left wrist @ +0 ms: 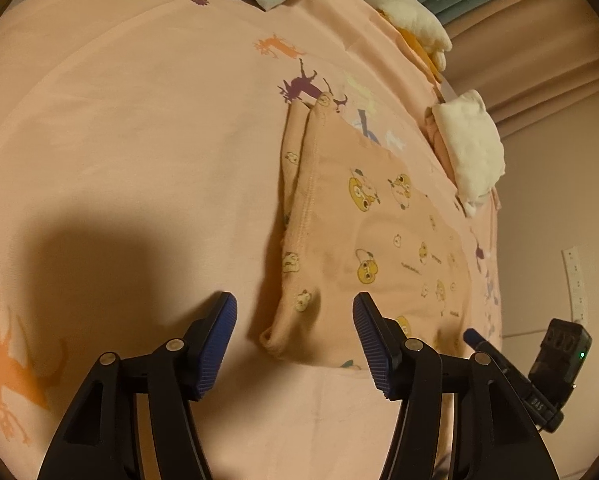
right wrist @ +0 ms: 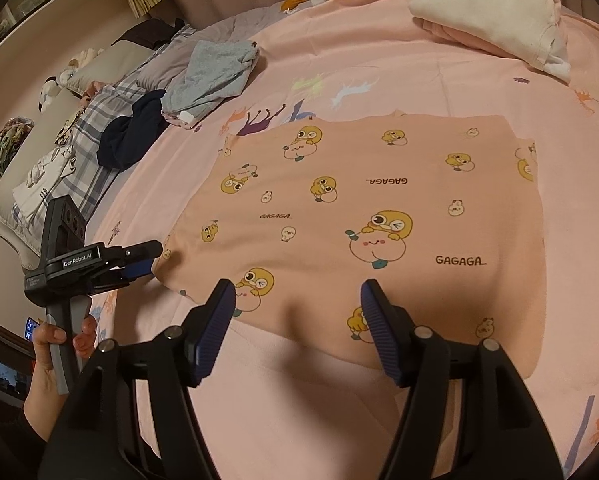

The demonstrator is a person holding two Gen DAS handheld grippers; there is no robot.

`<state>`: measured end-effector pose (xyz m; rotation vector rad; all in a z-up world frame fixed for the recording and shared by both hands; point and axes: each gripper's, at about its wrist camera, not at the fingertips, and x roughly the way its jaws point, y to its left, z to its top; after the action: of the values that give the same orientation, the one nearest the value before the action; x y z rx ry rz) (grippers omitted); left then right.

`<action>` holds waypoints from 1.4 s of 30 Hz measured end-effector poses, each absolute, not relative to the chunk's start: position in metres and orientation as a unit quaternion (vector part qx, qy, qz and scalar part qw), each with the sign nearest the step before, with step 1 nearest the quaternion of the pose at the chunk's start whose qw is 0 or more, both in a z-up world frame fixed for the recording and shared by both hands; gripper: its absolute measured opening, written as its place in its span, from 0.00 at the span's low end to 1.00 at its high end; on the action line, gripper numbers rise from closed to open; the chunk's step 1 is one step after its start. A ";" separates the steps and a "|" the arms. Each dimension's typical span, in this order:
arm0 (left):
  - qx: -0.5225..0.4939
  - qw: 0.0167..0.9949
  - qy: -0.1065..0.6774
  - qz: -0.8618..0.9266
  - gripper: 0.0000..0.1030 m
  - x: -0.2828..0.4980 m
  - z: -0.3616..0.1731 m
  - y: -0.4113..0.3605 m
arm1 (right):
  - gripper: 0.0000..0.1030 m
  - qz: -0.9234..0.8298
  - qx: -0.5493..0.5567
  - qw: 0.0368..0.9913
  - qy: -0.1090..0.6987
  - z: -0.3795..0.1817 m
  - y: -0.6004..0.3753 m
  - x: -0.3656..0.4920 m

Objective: Fold small clothes

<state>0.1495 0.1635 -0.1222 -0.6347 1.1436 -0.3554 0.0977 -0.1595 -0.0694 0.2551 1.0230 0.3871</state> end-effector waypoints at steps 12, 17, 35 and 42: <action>-0.290 0.777 0.532 -0.169 0.57 0.156 -0.125 0.157 | 0.64 0.185 0.118 0.845 0.487 -0.075 -0.158 0.102; -0.294 0.776 0.532 -0.169 0.57 0.158 -0.125 0.156 | 0.64 0.187 0.117 0.846 0.485 -0.074 -0.157 0.102; -0.298 0.751 0.549 -0.216 0.64 0.196 -0.133 0.132 | 0.64 0.186 0.127 0.846 0.484 -0.074 -0.156 0.107; -0.308 0.741 0.548 -0.235 0.71 0.208 -0.135 0.128 | 0.64 0.183 0.127 0.847 0.482 -0.073 -0.157 0.109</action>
<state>0.2078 0.1279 -0.1346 -0.6744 1.2018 -0.5159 0.1093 -0.1571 -0.0734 0.2667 1.0172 0.3861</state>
